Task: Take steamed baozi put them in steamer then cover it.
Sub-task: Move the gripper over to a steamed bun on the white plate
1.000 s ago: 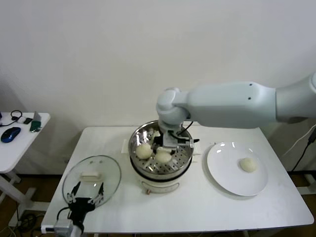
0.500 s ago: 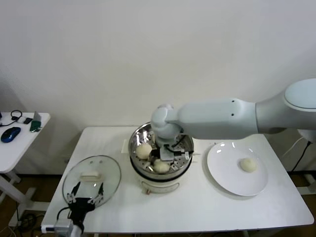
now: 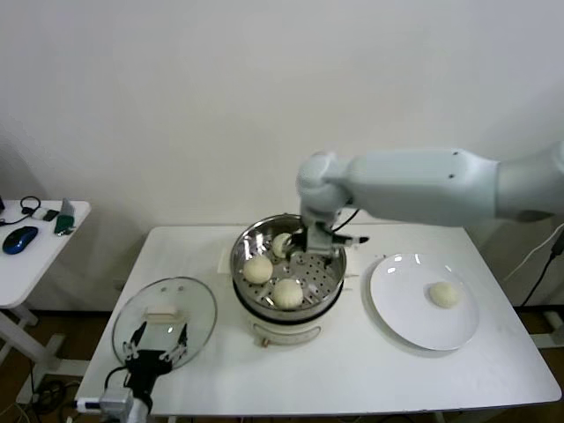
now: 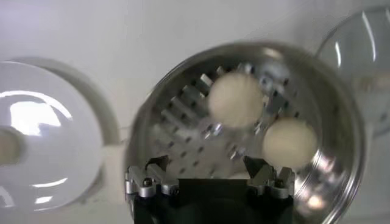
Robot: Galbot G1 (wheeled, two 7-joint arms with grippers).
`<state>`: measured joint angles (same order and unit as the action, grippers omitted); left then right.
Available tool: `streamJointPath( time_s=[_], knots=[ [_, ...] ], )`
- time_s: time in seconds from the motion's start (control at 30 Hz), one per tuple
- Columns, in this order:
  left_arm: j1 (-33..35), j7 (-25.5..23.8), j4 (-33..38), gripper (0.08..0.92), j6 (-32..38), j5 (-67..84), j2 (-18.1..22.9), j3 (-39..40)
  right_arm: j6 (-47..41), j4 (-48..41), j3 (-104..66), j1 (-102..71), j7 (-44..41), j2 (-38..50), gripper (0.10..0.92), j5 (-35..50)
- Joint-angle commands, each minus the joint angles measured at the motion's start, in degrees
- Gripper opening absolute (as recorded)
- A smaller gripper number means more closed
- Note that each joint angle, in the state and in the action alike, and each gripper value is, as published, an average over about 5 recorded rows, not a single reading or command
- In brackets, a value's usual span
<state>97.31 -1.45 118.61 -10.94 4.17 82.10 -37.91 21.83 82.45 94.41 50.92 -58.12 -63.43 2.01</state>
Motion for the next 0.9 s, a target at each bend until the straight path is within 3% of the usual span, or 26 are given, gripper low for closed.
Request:
streamJointPath(
  time_s=[0.03,0.23,0.43,0.67,0.9],
  knots=[
    [-0.16,0.01,-0.17,0.823,0.00,-0.13,0.02,0.23,-5.29,-3.61,16.98,16.97,-3.60,17.32,0.823,14.53],
    [-0.35,-0.01,-0.23,0.823,-0.06,-0.48,0.49,0.69,-13.37,-5.79,23.69,13.79,-3.90,30.50,0.823,13.85],
    [-0.18,-0.04,-0.23,0.823,-0.12,-0.73,0.84,0.60,-18.82,-10.41,12.48,-3.61,-2.42,38.03,0.823,10.29],
    [0.34,0.04,-0.14,0.823,0.05,-0.96,1.50,0.38,-21.46,-17.94,-9.31,-27.13,-1.09,37.87,0.823,7.93],
    [0.92,0.17,-0.53,0.823,0.44,-2.07,2.10,0.64,-19.18,-28.24,-20.96,-37.91,-0.95,31.85,0.823,5.71]
  ],
)
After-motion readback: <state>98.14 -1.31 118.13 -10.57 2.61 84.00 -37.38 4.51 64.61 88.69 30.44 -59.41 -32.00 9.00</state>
